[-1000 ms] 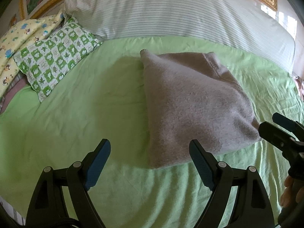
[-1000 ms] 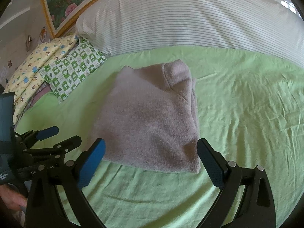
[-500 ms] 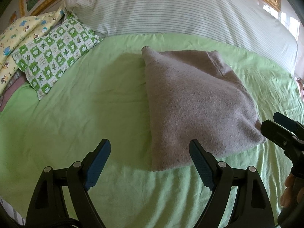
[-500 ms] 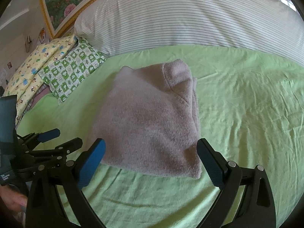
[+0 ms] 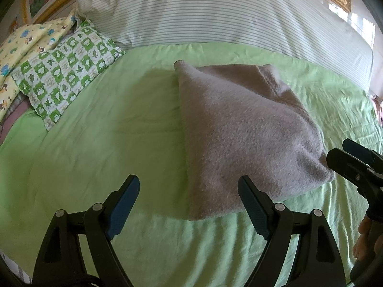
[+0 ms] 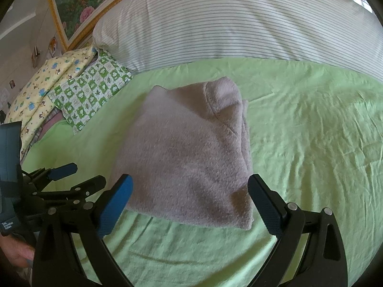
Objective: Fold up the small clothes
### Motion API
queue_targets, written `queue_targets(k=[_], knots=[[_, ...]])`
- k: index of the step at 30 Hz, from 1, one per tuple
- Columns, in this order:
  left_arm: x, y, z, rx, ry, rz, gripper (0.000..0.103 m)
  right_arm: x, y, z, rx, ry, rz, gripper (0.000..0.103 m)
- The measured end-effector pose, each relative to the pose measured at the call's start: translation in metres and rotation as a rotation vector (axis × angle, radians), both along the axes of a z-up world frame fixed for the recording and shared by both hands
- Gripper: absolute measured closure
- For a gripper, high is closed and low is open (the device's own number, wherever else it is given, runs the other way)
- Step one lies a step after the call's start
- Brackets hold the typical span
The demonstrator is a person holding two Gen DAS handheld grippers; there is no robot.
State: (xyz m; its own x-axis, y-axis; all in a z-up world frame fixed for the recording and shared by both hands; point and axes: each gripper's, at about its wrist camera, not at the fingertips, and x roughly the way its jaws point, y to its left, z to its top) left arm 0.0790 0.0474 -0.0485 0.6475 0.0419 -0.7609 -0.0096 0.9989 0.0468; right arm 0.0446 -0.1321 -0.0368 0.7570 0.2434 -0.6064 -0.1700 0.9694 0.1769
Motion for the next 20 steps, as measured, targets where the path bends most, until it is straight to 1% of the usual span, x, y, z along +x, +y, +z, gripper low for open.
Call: queue_targets(k=[8,12,20], knots=[[-0.0001,-0.0010,0.0011,-0.001,-0.004,-0.003,0.018,0.0012,-0.0021,0.0004,0.002,0.001,0.003,0.006],[0.0002,0.0018,0.0016,-0.014,-0.002,0.008,0.018,0.0021,-0.0026,0.0005,0.002,0.003,0.002,0.006],[0.0004,0.0045,0.0048,-0.017,-0.009,0.020,0.018,0.0055,-0.0023,0.0016,0.007,0.010,-0.011,0.006]])
